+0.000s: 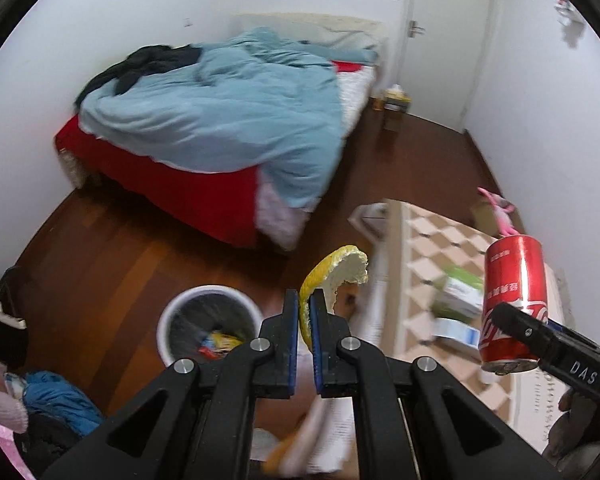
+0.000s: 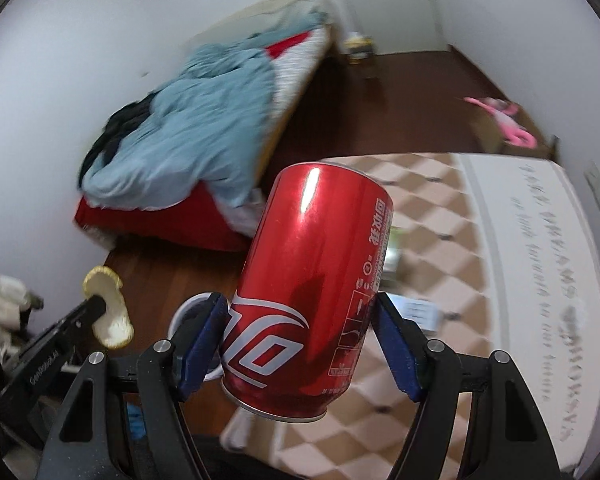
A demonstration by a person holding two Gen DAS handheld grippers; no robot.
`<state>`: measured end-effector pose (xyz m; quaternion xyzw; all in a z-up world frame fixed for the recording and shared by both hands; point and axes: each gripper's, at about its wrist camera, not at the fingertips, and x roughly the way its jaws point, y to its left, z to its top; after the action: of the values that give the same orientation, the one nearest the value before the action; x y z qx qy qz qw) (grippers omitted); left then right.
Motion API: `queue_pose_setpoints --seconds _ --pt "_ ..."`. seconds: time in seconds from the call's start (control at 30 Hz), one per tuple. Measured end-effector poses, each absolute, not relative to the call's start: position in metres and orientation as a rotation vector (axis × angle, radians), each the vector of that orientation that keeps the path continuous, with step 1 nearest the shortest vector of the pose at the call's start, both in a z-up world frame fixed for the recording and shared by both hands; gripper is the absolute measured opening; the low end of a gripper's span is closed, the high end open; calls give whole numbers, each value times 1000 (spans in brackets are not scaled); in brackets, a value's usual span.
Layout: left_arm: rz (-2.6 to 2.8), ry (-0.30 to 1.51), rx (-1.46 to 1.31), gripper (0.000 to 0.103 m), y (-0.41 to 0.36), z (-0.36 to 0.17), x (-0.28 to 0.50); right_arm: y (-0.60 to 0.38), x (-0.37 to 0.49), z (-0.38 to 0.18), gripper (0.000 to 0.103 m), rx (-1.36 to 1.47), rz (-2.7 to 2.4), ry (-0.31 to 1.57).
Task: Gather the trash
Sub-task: 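Carry the peel and can over the wastebasket and open both tools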
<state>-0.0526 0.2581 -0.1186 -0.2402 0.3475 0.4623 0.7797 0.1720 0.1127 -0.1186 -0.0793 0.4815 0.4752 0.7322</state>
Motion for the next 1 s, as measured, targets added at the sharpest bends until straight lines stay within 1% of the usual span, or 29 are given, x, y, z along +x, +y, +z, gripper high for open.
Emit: queue_pose_setpoints --seconds 0.13,0.27,0.43,0.63,0.77,0.8,0.83,0.87,0.9,0.93,1.0 --pt "1039 784 -576 3 292 -141 -90 166 123 -127 75 -228 1133 1075" --pt "1048 848 -672 3 337 -184 -122 219 79 -155 74 -290 1184 1117" --pt "1012 958 -847 3 393 -252 -150 286 41 -219 74 -387 1214 1225" --pt "966 1044 -1017 5 442 -318 -168 343 9 -288 73 -496 1215 1326" --pt "969 1090 -1106 7 461 -342 -183 375 -5 -325 73 -564 1214 1355" --pt "986 1094 -1103 9 463 -344 -189 383 -8 -333 73 -577 1214 1365" --pt "999 1100 -1095 19 464 -346 -192 391 -8 -340 73 -588 1214 1373" --pt "1020 1102 -1092 32 466 -348 -195 399 -11 -346 73 -601 1213 1375" --pt "1043 1096 -1095 74 469 -350 -203 407 -15 -353 73 -617 1220 1381" --pt "1058 1093 -1098 103 470 -351 -207 412 -15 -357 73 -626 1223 1383" --pt "1094 1084 -1096 103 470 -354 -218 426 -20 -366 74 -644 1236 1388"
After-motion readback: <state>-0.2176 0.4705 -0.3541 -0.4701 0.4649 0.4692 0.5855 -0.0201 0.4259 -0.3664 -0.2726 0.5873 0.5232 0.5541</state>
